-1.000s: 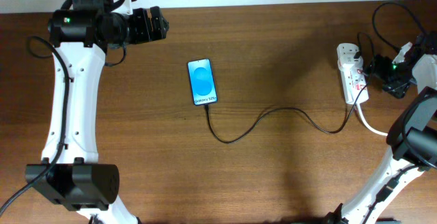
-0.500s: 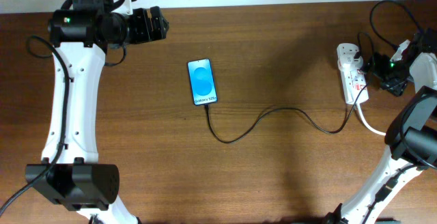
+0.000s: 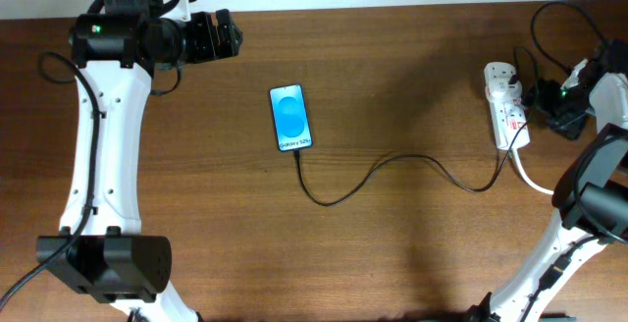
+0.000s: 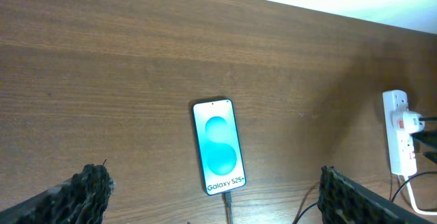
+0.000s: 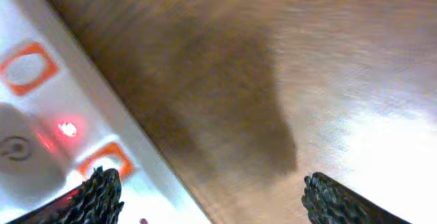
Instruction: Plug charger to phone and switch on socket
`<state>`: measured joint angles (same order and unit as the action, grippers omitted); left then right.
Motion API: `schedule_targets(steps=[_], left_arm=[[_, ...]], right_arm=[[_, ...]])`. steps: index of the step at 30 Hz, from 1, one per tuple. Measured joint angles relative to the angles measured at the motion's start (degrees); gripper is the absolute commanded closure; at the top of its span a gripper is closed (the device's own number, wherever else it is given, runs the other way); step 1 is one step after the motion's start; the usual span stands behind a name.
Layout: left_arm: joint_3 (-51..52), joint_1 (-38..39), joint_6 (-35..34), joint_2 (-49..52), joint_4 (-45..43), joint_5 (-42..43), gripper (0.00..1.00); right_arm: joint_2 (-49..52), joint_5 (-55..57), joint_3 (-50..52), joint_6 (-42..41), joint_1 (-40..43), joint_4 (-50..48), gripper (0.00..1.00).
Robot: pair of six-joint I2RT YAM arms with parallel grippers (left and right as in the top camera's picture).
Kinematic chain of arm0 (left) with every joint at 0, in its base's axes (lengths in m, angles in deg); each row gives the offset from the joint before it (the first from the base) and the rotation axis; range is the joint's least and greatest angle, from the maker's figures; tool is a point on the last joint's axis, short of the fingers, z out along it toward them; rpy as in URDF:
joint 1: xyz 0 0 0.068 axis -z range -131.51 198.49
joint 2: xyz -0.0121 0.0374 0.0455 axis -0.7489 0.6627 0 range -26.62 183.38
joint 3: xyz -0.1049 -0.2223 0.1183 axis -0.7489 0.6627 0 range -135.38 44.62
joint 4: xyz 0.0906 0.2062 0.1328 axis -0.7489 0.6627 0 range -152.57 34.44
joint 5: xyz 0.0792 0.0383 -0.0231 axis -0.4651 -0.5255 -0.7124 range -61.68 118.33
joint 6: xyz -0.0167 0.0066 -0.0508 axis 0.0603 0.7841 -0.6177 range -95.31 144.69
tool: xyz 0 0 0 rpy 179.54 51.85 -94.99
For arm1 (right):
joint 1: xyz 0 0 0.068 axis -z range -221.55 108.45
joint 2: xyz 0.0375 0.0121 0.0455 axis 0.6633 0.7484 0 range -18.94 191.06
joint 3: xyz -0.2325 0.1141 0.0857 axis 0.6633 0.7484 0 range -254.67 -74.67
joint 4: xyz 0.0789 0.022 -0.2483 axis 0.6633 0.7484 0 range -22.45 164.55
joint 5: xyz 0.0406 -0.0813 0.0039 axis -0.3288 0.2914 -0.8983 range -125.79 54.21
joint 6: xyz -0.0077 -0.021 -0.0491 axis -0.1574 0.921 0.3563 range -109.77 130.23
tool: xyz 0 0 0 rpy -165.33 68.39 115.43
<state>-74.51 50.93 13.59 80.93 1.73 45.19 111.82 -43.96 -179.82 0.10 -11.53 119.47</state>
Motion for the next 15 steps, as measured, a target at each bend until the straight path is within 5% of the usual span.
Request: schedule_targets(steps=[8, 15], left_arm=[[0.0, 0.0, 0.0, 0.0, 0.0, 0.0, 0.0], [0.0, 0.0, 0.0, 0.0, 0.02, 0.0, 0.0]], right_arm=[[-1.88, 2.91, -16.28, -2.23, 6.36, 15.04, 0.1], [-19.1, -10.4, -25.03, 7.39, 2.14, 23.87, 0.06]])
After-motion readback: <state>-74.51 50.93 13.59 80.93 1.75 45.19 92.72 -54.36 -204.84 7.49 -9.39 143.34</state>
